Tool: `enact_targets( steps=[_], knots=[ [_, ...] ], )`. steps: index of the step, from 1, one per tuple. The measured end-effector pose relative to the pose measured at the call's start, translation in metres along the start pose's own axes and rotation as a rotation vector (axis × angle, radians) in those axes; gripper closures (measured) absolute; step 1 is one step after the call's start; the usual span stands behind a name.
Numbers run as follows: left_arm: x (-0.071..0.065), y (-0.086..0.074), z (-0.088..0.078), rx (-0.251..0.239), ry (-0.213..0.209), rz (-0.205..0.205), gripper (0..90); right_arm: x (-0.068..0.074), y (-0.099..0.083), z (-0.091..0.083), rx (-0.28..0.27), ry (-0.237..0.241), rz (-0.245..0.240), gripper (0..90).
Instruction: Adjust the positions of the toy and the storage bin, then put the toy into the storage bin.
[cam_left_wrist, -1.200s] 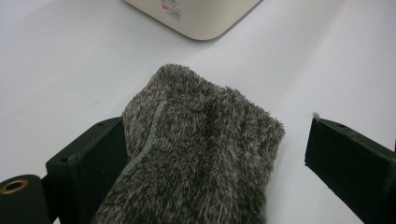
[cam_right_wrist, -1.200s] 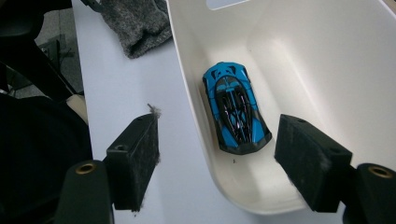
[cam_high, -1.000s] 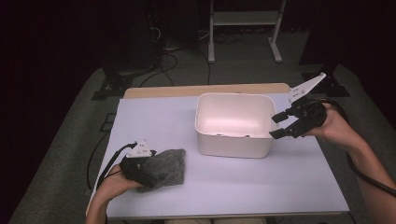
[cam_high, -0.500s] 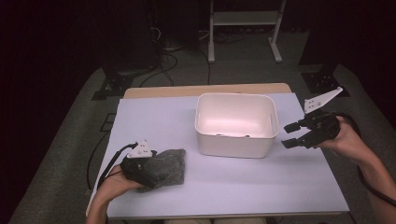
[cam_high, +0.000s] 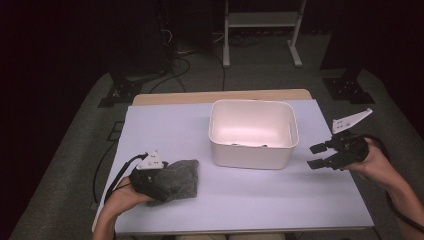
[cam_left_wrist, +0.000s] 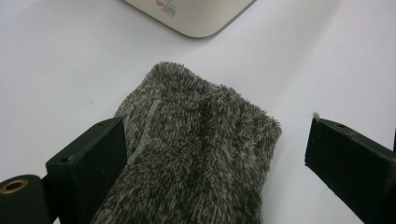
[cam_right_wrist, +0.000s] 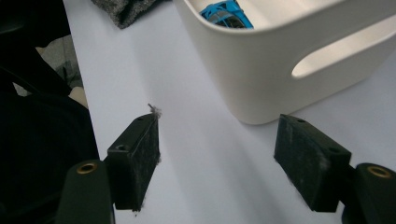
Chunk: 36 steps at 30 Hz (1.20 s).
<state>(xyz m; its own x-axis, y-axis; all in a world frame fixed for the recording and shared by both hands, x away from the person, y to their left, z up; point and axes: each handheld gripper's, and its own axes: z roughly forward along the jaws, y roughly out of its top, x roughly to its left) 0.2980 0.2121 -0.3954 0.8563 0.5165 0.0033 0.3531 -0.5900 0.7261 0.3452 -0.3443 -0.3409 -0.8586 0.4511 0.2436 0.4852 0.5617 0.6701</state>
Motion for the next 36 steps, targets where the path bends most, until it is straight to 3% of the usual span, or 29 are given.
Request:
enact_targets(
  steps=[17, 36],
  knots=[
    [-0.002, 0.0, -0.001, -0.007, -0.007, 0.002, 5.1, -0.007, -0.026, 0.017, -0.01, 0.025, 0.051, 29.5],
    [-0.001, 0.001, 0.0, -0.009, -0.002, 0.01, 5.1, -0.01, -0.046, 0.042, -0.016, 0.051, 0.073, 29.2]
  ],
)
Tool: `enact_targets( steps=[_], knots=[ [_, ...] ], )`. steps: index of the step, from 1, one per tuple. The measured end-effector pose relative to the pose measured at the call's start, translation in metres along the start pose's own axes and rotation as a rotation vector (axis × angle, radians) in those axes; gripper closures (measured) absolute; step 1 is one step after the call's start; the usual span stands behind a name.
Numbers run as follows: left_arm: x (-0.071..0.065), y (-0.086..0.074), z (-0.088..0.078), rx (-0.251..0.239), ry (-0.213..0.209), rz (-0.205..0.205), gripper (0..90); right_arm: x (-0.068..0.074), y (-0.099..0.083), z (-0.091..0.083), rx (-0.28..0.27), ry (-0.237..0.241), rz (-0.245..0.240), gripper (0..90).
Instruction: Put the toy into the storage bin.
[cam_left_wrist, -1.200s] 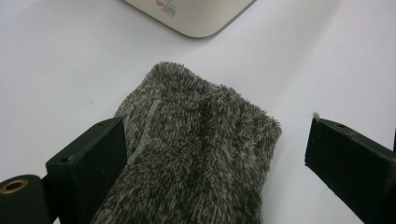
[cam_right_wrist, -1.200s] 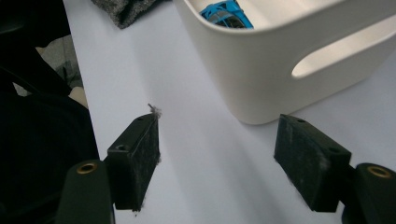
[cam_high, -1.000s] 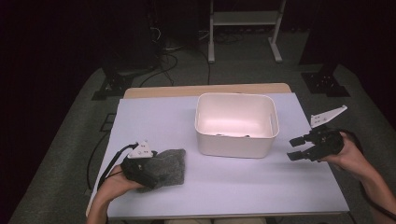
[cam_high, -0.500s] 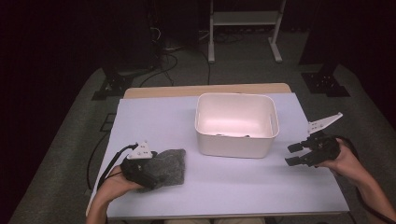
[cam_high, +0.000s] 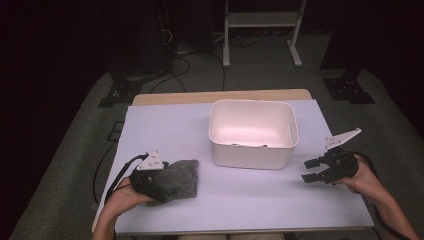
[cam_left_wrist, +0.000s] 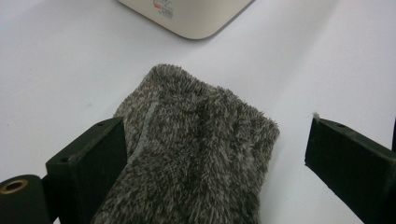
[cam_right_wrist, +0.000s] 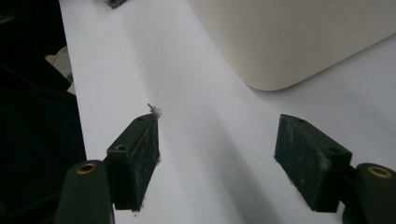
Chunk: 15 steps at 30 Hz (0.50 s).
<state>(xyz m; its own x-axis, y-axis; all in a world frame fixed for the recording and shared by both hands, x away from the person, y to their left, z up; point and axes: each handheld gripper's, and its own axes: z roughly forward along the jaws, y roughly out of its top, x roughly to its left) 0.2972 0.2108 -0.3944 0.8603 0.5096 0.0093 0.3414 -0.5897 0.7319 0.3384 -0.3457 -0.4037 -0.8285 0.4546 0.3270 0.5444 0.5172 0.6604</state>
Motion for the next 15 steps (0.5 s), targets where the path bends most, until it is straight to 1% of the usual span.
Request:
enact_targets(
  steps=[2, 6, 7, 15],
  knots=[
    [-0.001, 0.001, 0.0, -0.008, -0.001, -0.002, 5.1, 0.0, -0.003, 0.002, -0.003, 0.003, 0.003, 29.2],
    [-0.001, -0.001, 0.001, 0.002, -0.007, 0.004, 5.1, 0.0, -0.011, 0.007, -0.009, 0.012, 0.014, 29.2],
    [-0.001, -0.001, 0.002, -0.001, -0.006, -0.003, 5.1, 0.0, -0.013, 0.008, -0.012, 0.016, 0.02, 29.2],
    [0.0, -0.001, 0.0, -0.004, -0.003, -0.001, 5.1, -0.001, -0.023, 0.014, -0.024, 0.032, 0.039, 29.0]
  ],
)
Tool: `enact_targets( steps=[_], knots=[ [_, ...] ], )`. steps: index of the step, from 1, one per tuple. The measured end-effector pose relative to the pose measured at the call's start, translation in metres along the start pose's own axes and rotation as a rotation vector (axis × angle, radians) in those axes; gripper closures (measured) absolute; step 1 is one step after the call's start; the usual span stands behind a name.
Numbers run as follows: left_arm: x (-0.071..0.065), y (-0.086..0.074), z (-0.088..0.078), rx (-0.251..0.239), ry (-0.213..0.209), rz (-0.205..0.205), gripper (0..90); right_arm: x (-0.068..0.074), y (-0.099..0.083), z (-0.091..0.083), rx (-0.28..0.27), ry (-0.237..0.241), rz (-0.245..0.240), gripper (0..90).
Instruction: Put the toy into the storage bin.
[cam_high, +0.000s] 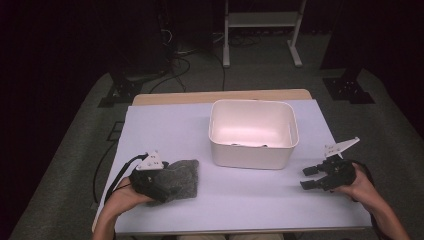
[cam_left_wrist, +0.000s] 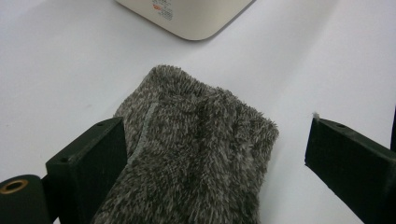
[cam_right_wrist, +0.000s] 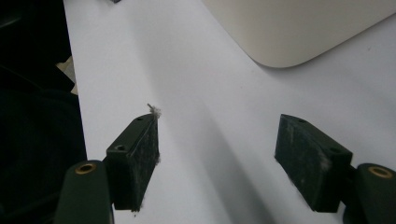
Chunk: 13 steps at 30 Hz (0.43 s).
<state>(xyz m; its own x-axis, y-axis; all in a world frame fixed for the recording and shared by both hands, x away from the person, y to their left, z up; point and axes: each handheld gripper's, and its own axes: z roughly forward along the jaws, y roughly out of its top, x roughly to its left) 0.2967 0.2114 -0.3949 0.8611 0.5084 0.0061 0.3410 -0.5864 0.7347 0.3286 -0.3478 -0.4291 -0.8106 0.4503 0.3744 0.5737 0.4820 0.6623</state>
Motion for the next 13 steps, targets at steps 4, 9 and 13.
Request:
enact_targets(
  steps=[4, 9, 13],
  knots=[
    [-0.001, 0.0, 0.0, 0.001, -0.002, -0.001, 5.1, 0.0, -0.006, 0.003, -0.012, 0.01, 0.01, 28.4],
    [-0.001, 0.0, 0.0, -0.009, -0.007, -0.002, 5.1, 0.001, -0.013, 0.003, -0.023, 0.017, 0.016, 27.6],
    [-0.001, 0.001, 0.0, -0.005, -0.004, 0.002, 5.1, 0.002, -0.016, 0.0, -0.044, 0.018, 0.015, 27.6]
  ],
)
